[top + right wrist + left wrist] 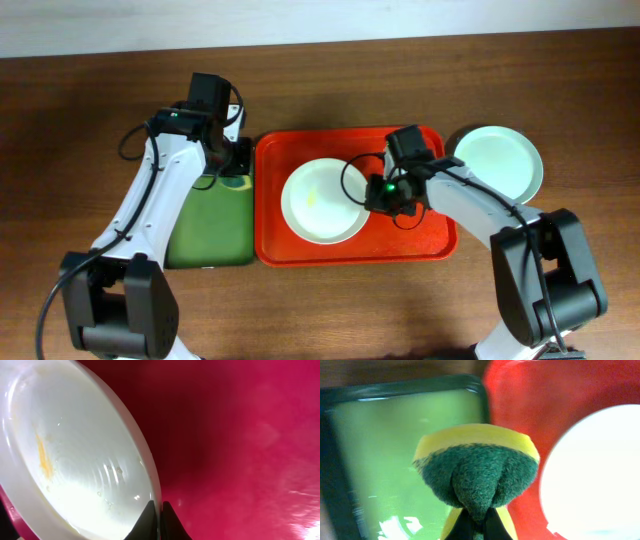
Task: Clean dirty plates on tray and stack at the side
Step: 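Bring the sponge over the cream plate with the left gripper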
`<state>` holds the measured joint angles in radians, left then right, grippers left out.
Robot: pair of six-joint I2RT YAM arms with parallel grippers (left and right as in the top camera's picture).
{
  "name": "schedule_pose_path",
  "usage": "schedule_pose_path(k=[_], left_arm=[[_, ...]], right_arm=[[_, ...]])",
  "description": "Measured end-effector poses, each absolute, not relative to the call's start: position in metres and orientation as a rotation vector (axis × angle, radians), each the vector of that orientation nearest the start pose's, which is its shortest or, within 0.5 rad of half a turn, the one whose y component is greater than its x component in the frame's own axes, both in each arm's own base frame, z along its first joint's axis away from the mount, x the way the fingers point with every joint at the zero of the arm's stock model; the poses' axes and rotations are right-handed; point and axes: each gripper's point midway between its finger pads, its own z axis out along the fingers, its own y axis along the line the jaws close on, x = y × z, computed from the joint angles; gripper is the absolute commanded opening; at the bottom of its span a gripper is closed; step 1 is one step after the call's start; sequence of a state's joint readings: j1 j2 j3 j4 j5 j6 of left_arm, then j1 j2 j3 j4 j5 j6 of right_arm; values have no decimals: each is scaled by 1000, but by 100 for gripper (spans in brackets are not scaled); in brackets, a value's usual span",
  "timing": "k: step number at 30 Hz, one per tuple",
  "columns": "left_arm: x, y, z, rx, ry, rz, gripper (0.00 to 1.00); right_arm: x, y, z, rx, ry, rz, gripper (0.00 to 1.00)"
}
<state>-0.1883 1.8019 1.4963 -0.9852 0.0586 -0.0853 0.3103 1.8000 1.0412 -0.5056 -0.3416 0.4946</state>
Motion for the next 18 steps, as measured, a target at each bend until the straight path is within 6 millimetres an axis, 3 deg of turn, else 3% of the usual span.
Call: schedule_pose_path(k=[9, 14, 18], left_arm=[[368, -155, 110, 404, 2868, -313, 0], [357, -170, 98, 466, 2893, -319, 0], [357, -173, 93, 477, 2886, -321, 0]], right_arm=[[333, 183, 12, 190, 2922, 593, 4], [335, 202, 15, 135, 2891, 676, 4], [334, 205, 15, 131, 2893, 688, 4]])
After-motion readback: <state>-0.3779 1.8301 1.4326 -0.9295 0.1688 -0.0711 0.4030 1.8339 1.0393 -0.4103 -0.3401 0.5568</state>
